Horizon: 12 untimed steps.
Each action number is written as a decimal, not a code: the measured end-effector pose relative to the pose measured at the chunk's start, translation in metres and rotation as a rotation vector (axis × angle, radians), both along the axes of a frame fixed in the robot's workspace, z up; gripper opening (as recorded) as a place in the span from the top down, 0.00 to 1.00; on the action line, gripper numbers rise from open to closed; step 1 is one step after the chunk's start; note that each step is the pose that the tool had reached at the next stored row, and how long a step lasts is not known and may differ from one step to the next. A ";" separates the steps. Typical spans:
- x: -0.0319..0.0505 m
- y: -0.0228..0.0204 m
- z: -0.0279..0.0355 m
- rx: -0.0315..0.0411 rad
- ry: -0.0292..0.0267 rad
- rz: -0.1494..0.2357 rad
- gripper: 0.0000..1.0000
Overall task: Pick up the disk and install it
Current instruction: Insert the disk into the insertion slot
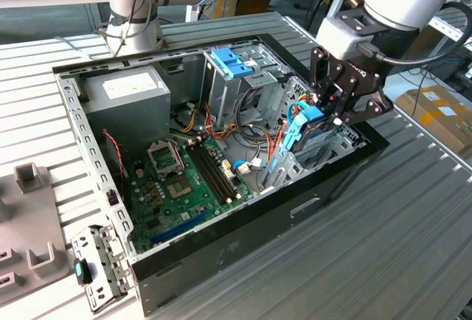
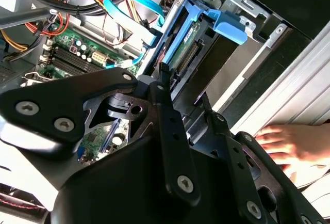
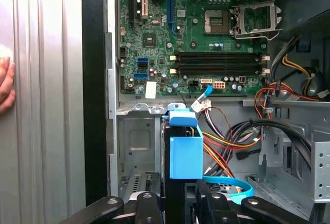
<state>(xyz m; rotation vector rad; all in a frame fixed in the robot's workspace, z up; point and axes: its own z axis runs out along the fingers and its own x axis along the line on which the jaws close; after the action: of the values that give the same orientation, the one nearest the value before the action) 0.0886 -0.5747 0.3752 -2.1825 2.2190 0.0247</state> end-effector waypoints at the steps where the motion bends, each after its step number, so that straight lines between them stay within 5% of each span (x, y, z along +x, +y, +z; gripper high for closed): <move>1: 0.0000 0.0000 0.0000 -0.0001 0.0000 0.000 0.65; 7: 0.0000 0.0000 -0.0004 0.0002 -0.0001 0.000 0.64; 9: 0.0000 0.0000 -0.0005 0.0002 0.0000 0.000 0.51; 12: 0.0000 0.0000 -0.0005 0.0000 0.0000 0.000 0.51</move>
<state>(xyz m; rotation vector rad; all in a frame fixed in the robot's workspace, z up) 0.0886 -0.5747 0.3747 -2.1825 2.2190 0.0246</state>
